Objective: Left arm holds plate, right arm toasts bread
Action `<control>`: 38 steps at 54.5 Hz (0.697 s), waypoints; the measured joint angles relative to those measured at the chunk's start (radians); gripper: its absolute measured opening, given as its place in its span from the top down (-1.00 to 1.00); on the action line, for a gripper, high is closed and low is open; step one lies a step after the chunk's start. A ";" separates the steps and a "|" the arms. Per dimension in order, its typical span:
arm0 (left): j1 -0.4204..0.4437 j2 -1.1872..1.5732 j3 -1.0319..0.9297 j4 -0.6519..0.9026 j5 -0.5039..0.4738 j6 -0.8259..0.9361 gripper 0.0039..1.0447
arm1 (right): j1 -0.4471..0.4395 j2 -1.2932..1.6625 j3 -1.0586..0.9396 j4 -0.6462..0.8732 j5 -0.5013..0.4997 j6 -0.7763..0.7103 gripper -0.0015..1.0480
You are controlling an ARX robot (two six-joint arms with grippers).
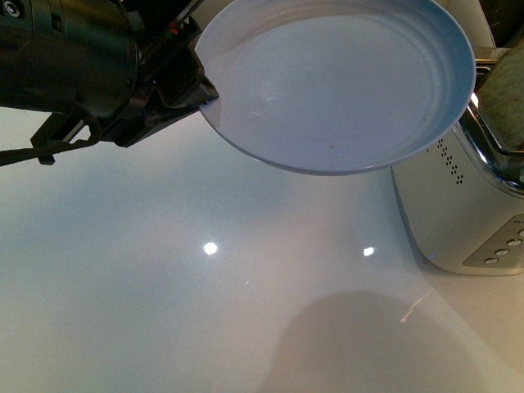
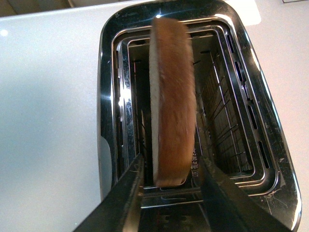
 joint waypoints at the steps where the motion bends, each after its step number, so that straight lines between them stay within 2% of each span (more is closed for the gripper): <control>1: 0.000 0.000 0.000 0.000 0.000 0.000 0.94 | -0.002 -0.001 -0.003 0.002 -0.003 0.000 0.24; 13: 0.000 0.000 0.000 0.000 0.000 0.000 0.94 | -0.024 -0.040 -0.035 0.005 -0.036 0.000 -0.34; 21: 0.000 0.000 0.000 0.000 0.000 0.000 0.94 | -0.056 -0.177 -0.091 0.005 -0.071 -0.022 -0.85; 33: 0.000 0.000 0.000 0.000 0.000 0.000 0.94 | -0.128 -0.487 -0.225 -0.090 -0.168 -0.077 -0.82; 38: 0.000 0.000 0.000 0.000 0.000 0.000 0.94 | -0.109 -0.589 -0.378 0.212 -0.148 -0.115 -0.54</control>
